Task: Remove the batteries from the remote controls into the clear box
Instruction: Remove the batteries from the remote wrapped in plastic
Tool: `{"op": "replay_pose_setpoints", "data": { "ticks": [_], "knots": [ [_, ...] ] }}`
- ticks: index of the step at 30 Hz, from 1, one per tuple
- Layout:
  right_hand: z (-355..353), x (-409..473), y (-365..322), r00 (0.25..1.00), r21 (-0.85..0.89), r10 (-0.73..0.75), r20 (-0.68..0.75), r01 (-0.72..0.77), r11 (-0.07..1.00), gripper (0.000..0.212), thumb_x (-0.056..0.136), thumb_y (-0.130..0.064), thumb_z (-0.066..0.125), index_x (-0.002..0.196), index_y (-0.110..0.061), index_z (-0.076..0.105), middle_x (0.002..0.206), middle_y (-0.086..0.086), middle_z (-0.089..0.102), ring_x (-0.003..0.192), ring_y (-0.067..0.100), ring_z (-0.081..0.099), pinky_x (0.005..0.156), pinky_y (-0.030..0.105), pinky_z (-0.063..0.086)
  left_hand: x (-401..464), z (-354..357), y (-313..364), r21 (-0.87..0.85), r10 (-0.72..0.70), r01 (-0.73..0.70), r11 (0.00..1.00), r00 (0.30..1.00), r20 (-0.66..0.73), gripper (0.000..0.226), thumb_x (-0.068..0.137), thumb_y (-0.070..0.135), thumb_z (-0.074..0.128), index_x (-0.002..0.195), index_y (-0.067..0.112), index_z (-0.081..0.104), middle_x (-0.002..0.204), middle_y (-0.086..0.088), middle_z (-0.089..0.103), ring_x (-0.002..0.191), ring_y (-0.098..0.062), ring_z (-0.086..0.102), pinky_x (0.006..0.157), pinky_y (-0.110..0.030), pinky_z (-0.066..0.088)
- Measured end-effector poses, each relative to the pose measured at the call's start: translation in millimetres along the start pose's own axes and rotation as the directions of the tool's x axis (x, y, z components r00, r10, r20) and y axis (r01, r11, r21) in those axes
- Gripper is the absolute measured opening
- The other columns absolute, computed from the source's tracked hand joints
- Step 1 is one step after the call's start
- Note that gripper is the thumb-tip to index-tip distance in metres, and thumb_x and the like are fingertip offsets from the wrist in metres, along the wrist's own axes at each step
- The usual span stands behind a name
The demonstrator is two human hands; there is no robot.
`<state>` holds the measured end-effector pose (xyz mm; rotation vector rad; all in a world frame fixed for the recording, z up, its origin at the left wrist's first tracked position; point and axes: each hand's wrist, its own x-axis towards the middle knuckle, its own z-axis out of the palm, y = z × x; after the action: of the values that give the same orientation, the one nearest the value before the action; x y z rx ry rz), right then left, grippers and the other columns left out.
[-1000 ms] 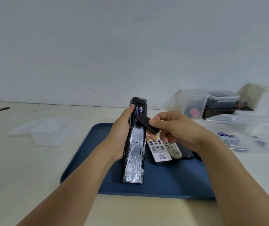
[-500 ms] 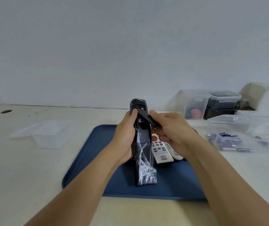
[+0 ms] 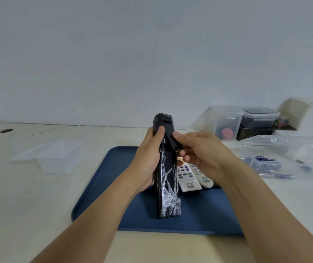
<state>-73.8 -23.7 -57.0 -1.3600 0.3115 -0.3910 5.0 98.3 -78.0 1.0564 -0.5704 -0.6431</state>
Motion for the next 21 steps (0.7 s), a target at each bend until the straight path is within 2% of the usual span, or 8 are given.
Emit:
{"op": "replay_pose_setpoints", "data": {
  "ticks": [5,8,10,12,15,19,21],
  "knots": [
    [3.5,1.5,2.6,0.996,0.066,-0.013,-0.088,0.019,0.998,0.022,0.089,-0.020,0.074,0.078,0.000,0.070,0.059,0.004,0.058,0.043,0.007,0.048,0.039,0.015,0.042,-0.1,-0.1,-5.0,0.133,0.091,-0.091,0.987,0.996,0.012,0.021,0.101,0.034,0.060,0.116,0.020,0.060,0.082,-0.003,0.074,0.073,-0.018,0.072,0.064,-0.033,0.060],
    [1.7,0.6,0.5,0.994,0.030,-0.010,-0.109,0.014,0.999,0.021,0.087,-0.019,0.076,0.073,-0.005,0.069,0.052,-0.001,0.057,0.042,0.007,0.048,0.037,0.017,0.040,0.8,-3.8,-6.3,0.334,0.150,-0.151,0.930,0.988,0.029,0.038,0.086,0.044,0.071,0.118,0.026,0.059,0.102,-0.002,0.073,0.092,-0.014,0.074,0.076,-0.032,0.061],
    [-0.8,0.0,-0.9,0.995,-0.015,0.013,-0.100,-0.015,1.000,0.020,0.086,-0.021,0.076,0.080,-0.003,0.073,0.059,0.002,0.061,0.045,0.009,0.049,0.038,0.019,0.040,-0.8,-5.4,-6.2,0.433,0.172,-0.183,0.883,0.983,0.065,0.047,0.080,0.039,0.077,0.119,0.027,0.055,0.100,0.004,0.073,0.090,-0.007,0.073,0.074,-0.022,0.058],
    [-2.5,-0.6,-1.7,0.994,-0.054,0.048,-0.093,-0.053,0.997,0.026,0.087,-0.024,0.074,0.092,0.001,0.075,0.068,0.006,0.065,0.049,0.011,0.051,0.038,0.020,0.039,-0.8,-6.2,-8.3,0.485,0.175,-0.201,0.851,0.980,0.099,0.050,0.082,0.026,0.082,0.122,0.025,0.052,0.098,0.008,0.074,0.090,-0.002,0.072,0.074,-0.016,0.055],
    [-2.4,0.2,-2.7,0.994,-0.040,0.078,-0.072,-0.081,0.996,0.026,0.089,-0.025,0.072,0.092,0.001,0.073,0.063,0.003,0.060,0.045,0.010,0.046,0.037,0.020,0.037,-1.1,-6.0,-8.0,0.480,0.171,-0.212,0.851,0.977,0.129,0.047,0.088,0.013,0.078,0.125,0.018,0.050,0.094,0.013,0.076,0.088,0.000,0.072,0.072,-0.013,0.054],
    [-1.9,0.3,-4.1,0.996,0.059,0.085,-0.017,-0.084,0.995,0.022,0.090,-0.022,0.071,0.086,-0.001,0.069,0.056,0.001,0.049,0.041,0.007,0.040,0.035,0.019,0.035,-3.6,-2.0,-3.3,0.387,0.155,-0.214,0.897,0.972,0.178,0.041,0.091,0.012,0.071,0.125,0.010,0.048,0.085,0.016,0.076,0.080,0.001,0.073,0.066,-0.011,0.054],
    [-1.9,0.8,-2.5,0.998,0.026,0.047,-0.035,-0.046,0.999,0.024,0.090,-0.024,0.073,0.079,-0.004,0.067,0.054,0.001,0.048,0.041,0.008,0.040,0.036,0.019,0.037,-5.3,-0.2,-1.8,0.354,0.142,-0.199,0.914,0.973,0.181,0.041,0.091,0.015,0.069,0.125,0.009,0.047,0.084,0.015,0.076,0.078,0.001,0.073,0.065,-0.011,0.054]
  ]
}}
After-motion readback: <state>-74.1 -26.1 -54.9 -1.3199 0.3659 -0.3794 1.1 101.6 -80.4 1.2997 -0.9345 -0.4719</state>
